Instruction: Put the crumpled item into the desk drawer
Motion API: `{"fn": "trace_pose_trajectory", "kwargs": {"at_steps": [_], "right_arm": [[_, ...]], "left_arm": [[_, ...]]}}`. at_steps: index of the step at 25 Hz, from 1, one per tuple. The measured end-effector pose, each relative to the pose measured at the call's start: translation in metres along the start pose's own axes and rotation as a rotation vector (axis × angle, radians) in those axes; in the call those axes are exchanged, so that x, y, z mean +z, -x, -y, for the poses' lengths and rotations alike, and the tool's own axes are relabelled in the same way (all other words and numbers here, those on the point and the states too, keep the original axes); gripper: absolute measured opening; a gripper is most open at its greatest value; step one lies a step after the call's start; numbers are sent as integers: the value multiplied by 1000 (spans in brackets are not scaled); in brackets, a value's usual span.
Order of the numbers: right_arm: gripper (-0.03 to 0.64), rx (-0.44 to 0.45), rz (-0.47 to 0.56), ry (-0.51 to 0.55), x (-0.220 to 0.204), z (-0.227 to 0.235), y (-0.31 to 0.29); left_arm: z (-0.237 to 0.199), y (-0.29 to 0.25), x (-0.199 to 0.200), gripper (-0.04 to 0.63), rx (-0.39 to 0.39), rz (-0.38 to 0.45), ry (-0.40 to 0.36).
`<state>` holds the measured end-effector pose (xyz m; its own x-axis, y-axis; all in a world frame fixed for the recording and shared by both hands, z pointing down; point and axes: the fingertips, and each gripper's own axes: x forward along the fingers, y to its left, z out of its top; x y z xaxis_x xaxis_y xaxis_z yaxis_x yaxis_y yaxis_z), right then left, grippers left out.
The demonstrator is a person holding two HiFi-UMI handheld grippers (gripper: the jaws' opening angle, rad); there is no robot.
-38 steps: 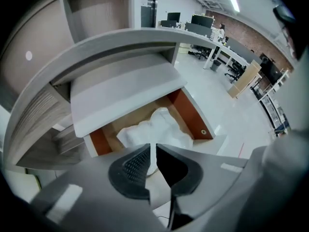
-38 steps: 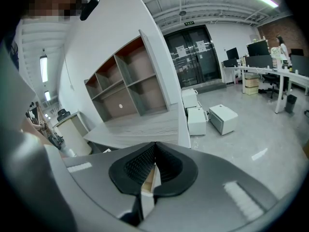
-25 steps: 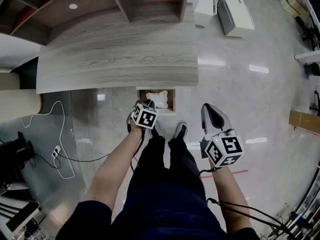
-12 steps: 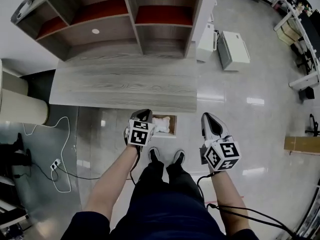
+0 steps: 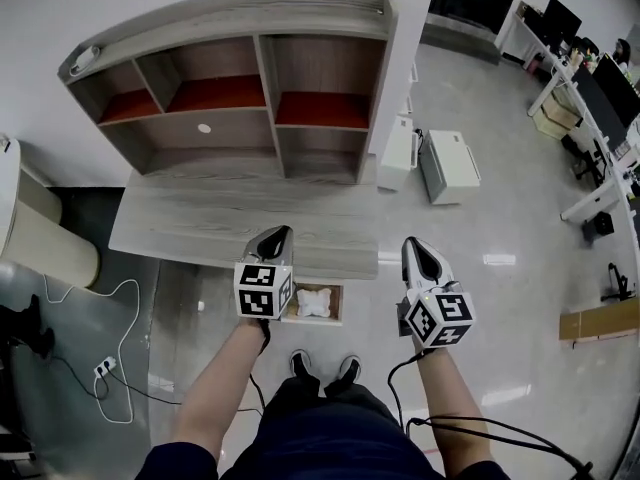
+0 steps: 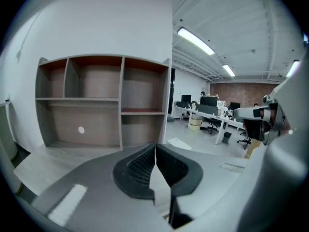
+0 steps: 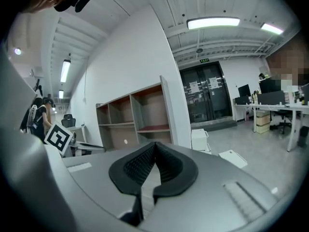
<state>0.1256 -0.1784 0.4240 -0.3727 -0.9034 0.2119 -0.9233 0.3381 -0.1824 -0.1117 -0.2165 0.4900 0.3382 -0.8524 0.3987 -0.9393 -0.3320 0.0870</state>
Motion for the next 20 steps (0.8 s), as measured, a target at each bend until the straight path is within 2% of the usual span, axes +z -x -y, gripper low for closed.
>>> {"fn": "trace_pose_trajectory", "kwargs": {"at_steps": [7, 17, 20], "right_arm": [[6, -1, 110, 17, 56, 1, -3], [6, 15, 197, 49, 101, -10, 2], [6, 22, 232, 60, 117, -15, 6]], "left_arm": [[11, 29, 81, 11, -15, 176, 8], [18, 59, 147, 11, -21, 342, 8], [22, 69, 163, 11, -24, 386, -16]]}}
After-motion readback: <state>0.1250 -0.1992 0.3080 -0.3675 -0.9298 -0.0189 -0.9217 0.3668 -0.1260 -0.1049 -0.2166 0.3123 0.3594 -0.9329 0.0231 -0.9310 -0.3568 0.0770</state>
